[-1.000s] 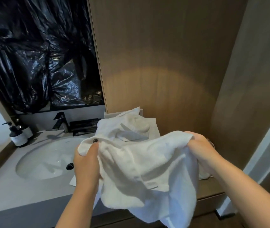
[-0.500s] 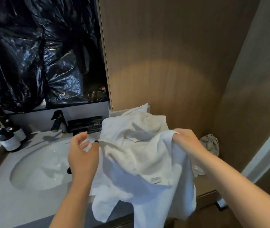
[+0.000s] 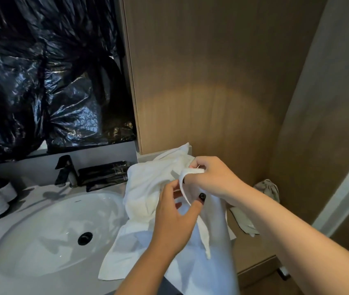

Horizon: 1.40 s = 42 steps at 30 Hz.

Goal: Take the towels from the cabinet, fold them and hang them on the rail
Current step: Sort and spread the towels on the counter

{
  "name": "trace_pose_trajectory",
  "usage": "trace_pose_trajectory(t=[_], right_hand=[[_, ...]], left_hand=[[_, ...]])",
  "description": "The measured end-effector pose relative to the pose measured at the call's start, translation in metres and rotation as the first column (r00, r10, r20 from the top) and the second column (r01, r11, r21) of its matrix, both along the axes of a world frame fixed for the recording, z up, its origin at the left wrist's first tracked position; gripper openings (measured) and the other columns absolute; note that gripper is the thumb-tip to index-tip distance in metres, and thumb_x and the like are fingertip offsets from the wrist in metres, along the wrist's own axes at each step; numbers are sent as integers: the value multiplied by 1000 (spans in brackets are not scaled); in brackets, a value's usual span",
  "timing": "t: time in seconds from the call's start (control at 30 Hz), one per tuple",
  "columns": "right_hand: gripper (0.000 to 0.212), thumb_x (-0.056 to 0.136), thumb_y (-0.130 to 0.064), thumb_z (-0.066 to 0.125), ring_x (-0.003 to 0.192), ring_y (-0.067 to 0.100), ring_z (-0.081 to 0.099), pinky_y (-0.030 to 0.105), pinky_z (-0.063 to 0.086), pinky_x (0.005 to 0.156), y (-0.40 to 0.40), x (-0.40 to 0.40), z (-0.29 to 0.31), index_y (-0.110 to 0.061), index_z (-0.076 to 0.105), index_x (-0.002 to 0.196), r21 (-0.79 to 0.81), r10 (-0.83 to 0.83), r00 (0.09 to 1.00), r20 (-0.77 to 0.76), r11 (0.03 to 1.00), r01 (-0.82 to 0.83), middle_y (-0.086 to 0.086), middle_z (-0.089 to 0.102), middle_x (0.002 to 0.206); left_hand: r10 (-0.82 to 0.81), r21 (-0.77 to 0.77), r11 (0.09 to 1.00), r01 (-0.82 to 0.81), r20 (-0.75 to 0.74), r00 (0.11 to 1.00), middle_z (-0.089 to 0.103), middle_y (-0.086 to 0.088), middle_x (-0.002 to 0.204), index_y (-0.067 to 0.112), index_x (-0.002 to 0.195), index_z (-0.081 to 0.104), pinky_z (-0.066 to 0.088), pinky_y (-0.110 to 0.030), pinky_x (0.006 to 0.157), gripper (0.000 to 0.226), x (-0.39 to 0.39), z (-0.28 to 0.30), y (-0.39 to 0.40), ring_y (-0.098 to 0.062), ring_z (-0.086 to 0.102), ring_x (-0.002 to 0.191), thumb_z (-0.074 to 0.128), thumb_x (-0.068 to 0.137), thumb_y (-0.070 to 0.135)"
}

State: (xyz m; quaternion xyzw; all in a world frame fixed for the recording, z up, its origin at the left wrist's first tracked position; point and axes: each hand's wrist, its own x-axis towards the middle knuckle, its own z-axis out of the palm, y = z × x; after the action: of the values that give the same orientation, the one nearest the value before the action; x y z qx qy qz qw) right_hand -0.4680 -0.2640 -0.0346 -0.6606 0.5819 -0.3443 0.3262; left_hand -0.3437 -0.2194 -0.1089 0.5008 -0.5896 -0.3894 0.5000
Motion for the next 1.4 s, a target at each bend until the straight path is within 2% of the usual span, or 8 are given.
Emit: trace_pose_trajectory(t=[0.17,0.3,0.43,0.57,0.7,0.87,1.0,1.4], right_hand=[[28,73,-30,83,65,11,53,25,41,60,-7,-37,5,-6,69,76,-90,10,999,-54,996,-15,0,64,72],[13,82,-30,78,86,7,64,29,55,80,-20,-93,12,-23,76,93,-95,50,972,-231,993,-74,-11,70,90],[6,87,-21,74,79,14,66,36,54,74,-33,-148,11,-19,79,88,-63,61,957,-282,995,-82,-3,73,81],[11,89,-18,71,63,9,53,22,39,59,-33,-166,4,-12,78,82,-19,109,973,-202,993,-115,11,67,74],[31,93,-14,64,59,12,40,25,29,57,-30,-152,-7,0,61,65,-48,188,977,-100,980,-193,6,47,61],[42,99,-24,56,57,8,33,22,25,52,-24,-124,-18,-5,49,62,-151,234,971,49,963,-225,-7,41,59],[39,99,-22,58,60,9,37,21,27,53,-19,-113,-19,1,52,68,-203,258,949,180,954,-221,-1,46,64],[57,86,-42,64,55,17,33,8,34,52,-10,-160,0,5,44,59,-164,134,974,180,981,-105,7,38,57]], left_hand=[[142,-76,987,-141,7,990,67,13,94,31,104,58,45,-5,70,31,-5,14,-14,5,61,86,57,93,2],[83,-89,994,-68,178,980,68,21,85,35,93,66,45,-5,70,34,-8,19,-28,3,62,86,60,90,1],[104,-78,993,-84,305,947,68,23,78,36,82,69,47,-15,68,25,-10,15,-37,-1,61,77,65,91,14],[189,3,982,-189,54,981,70,7,68,24,75,73,48,-27,59,14,-10,18,-32,-16,64,66,71,89,23],[273,115,959,-257,-158,949,70,-11,79,7,84,68,52,-42,68,39,-18,34,-31,-22,64,73,57,96,43],[282,70,959,-273,-237,930,65,9,67,11,87,68,45,-27,63,35,-33,57,-30,-6,58,65,51,100,38],[249,40,968,-249,-316,916,60,5,66,5,84,65,44,-28,62,34,-47,69,-29,-9,54,65,54,100,32],[329,88,932,-350,-611,720,63,-1,90,18,84,66,47,-38,86,15,-23,106,-51,-20,59,91,60,97,19]])
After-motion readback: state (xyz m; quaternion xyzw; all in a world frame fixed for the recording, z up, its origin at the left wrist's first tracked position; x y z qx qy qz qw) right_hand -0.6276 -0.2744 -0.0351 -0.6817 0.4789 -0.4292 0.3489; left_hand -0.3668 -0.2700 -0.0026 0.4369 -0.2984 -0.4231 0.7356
